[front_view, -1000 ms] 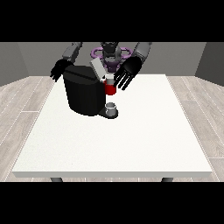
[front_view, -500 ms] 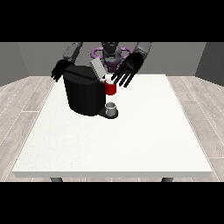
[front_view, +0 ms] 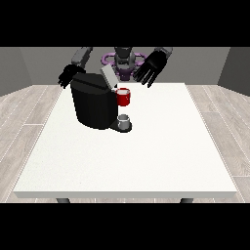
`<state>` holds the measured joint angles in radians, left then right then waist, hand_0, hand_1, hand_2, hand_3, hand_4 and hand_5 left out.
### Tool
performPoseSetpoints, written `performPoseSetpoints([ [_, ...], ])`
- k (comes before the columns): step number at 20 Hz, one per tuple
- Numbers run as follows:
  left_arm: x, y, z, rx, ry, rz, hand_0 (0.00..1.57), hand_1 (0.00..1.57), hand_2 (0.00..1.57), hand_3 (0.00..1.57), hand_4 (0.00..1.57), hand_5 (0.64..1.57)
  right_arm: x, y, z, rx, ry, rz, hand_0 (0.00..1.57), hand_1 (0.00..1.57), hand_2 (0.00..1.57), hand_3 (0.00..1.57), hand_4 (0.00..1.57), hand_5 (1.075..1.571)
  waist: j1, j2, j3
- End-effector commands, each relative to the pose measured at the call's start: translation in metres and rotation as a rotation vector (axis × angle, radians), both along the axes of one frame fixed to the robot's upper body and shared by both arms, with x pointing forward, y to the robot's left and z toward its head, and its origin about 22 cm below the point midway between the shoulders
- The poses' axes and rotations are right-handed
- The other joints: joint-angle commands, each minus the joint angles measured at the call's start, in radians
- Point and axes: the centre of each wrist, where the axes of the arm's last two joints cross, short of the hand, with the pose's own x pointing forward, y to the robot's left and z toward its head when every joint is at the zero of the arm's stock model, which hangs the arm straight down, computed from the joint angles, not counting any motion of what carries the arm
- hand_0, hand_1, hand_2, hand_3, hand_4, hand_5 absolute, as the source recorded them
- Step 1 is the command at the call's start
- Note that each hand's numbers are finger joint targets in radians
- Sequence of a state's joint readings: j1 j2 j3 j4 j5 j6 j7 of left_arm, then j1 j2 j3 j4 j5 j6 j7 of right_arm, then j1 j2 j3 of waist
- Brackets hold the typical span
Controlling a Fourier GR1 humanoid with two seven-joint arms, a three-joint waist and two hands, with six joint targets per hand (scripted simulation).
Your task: Insert the coffee pod into the coffee machine and close the lid
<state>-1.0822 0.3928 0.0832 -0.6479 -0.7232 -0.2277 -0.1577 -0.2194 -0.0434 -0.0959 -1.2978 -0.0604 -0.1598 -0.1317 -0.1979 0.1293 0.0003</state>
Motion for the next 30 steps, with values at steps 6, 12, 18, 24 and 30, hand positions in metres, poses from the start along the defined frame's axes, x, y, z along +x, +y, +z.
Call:
performPoseSetpoints([
  [6,-0.016,-0.017,-0.091,-0.604,0.126,0.025,0.00,0.00,0.00,0.00,0.26,1.571,-0.023,-0.015,-0.020,0.020,0.107,-0.070,0.00,0.00,0.00,0.00,0.37,1.571,0.094,-0.178,-0.0020],
  [12,-0.062,0.004,-0.182,-0.747,0.238,0.063,0.00,0.00,0.00,0.00,0.00,1.571,-0.045,-0.042,-0.025,-0.074,0.152,-0.058,0.00,0.00,0.00,0.00,0.36,1.571,0.177,-0.315,-0.0013],
  [18,-0.089,0.009,-0.221,-0.873,0.330,0.154,0.00,0.00,0.00,0.00,0.09,1.571,-0.021,-0.027,0.024,-0.058,0.108,0.094,0.00,0.00,0.00,0.00,0.26,1.571,0.202,-0.390,-0.0014],
  [24,-0.109,-0.003,-0.237,-0.967,0.386,0.077,0.00,0.00,0.00,0.00,0.00,1.571,-0.009,-0.041,0.039,-0.083,0.051,0.095,0.00,0.00,0.00,0.00,0.00,1.571,0.310,-0.397,-0.0002],
  [30,-0.113,-0.004,-0.228,-1.013,0.373,0.086,0.00,0.00,0.00,0.00,0.00,1.571,0.004,-0.007,0.056,-0.134,0.027,0.189,0.00,0.00,0.00,0.00,0.00,1.571,0.333,-0.363,-0.0002],
])
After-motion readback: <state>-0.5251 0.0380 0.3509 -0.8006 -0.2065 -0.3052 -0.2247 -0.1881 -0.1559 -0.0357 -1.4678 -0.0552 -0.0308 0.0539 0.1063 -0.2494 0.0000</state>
